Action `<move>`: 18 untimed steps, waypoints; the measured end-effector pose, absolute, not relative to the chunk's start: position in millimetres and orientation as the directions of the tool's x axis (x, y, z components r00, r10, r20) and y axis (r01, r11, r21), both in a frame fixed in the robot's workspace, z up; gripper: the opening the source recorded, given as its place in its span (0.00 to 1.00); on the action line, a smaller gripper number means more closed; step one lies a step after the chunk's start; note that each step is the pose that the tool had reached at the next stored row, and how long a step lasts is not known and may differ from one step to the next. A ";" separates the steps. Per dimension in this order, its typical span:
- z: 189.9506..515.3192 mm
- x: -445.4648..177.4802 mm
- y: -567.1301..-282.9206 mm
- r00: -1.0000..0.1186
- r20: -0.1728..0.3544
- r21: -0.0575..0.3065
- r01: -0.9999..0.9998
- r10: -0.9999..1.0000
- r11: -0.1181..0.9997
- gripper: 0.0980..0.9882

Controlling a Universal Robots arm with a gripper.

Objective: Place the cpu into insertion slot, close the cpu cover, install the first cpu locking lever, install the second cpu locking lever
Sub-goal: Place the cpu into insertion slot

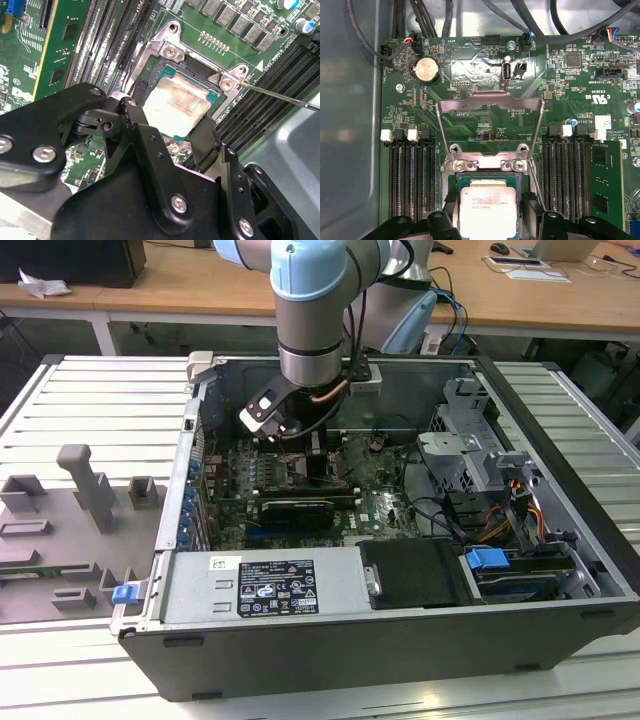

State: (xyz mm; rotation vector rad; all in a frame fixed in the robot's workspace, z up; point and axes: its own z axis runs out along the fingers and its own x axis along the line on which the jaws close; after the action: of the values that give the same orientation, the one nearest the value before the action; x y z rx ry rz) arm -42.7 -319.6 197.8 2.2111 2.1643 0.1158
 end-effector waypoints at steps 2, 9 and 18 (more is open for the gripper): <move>197.9 -42.7 -319.6 0.020 0.022 0.085 0.996 1.000 -0.022 0.57; 197.9 -42.7 -318.6 0.020 0.021 0.085 0.996 1.000 -0.022 0.50; 199.8 -42.7 -318.5 0.020 0.022 0.085 0.996 1.000 -0.022 0.58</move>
State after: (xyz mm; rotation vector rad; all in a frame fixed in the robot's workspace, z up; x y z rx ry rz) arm -42.7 -318.5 199.8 2.2110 2.1643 0.1155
